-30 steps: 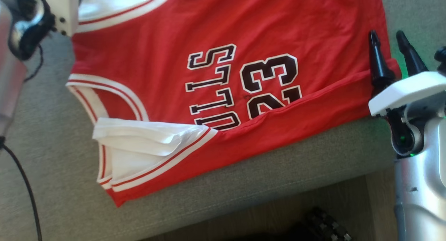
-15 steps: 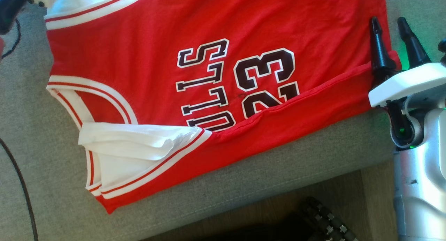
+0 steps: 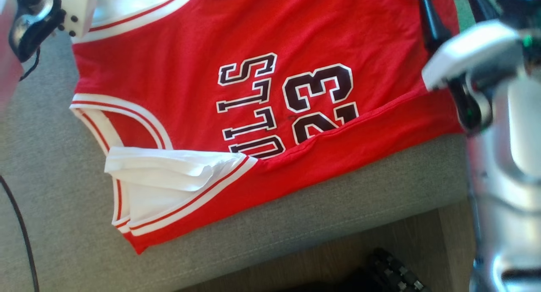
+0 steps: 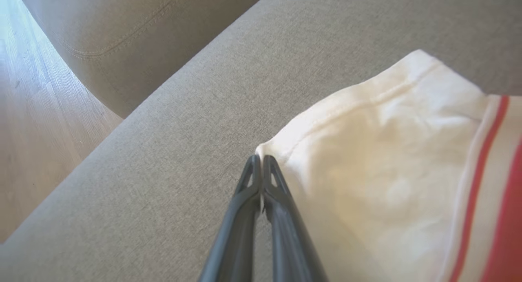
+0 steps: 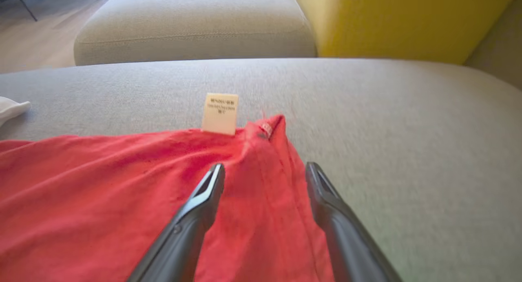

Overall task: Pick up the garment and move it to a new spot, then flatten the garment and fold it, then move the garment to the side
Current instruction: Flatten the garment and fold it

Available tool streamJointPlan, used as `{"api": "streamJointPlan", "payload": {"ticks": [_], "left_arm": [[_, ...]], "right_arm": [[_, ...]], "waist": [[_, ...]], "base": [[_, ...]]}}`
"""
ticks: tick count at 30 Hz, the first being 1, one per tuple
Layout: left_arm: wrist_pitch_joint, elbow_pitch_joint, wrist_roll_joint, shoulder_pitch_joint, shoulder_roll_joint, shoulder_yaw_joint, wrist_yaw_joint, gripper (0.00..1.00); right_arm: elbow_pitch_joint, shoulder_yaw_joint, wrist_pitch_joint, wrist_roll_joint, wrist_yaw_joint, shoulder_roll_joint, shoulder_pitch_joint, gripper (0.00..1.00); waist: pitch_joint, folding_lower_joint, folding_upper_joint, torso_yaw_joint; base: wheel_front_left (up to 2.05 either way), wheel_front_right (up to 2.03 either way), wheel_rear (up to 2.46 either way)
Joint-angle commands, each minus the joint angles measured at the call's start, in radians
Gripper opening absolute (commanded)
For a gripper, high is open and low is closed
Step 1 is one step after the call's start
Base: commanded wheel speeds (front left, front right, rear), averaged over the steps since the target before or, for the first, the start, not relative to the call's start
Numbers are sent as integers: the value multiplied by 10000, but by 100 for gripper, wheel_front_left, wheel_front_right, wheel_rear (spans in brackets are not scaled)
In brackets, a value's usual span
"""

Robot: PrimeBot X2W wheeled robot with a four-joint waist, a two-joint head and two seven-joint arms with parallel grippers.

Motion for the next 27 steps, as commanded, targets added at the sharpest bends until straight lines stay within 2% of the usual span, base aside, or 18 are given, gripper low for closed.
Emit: {"api": "streamJointPlan", "payload": {"ticks": [1,10,19,20,22,23,24,25,27], "left_arm": [[-232,-155,-36,-587,437,277,14,0],[-887,-236,-355,-846,253,-439,14,0],[-1125,-227,-709,-990,199,-1044,14,0],[-1148,-206,-746,-1001,181,-1099,14,0],[-1191,-169,-816,-1020,144,-1211,14,0],[-1191,-169,-816,-1020,144,-1211,14,0],[-1214,-150,-852,-1029,131,-1265,14,0],[-1240,-129,-884,-1040,121,-1317,14,0],[-1307,-76,-942,-1057,106,-1408,14,0]], "right_arm": [[-44,267,84,-460,-2,-53,-474,100],[2776,259,775,-2957,-2,-141,-2862,100],[5201,671,1779,-5026,-2,-371,-4571,100],[5414,699,1849,-5167,-2,-363,-4694,88],[5808,700,1967,-5339,-2,-334,-4902,36],[5808,700,1967,-5339,-2,-334,-4902,36],[5978,725,1989,-5414,-2,-319,-4997,5],[6096,788,1962,-5538,-2,-328,-5098,0],[6254,845,1828,-5745,-2,-356,-5254,0]], "waist": [[-124,-1,0,105],[-377,-1,0,679],[-502,-1,0,846],[-517,-1,0,855],[-547,-1,0,877],[-547,-1,0,877],[-561,-1,0,887],[-574,-1,0,896],[-609,-1,0,912]], "base": [[0,0,0],[0,0,0],[0,0,0],[0,0,0],[0,0,0],[0,0,0],[0,0,0],[0,0,0],[0,0,0]]}}
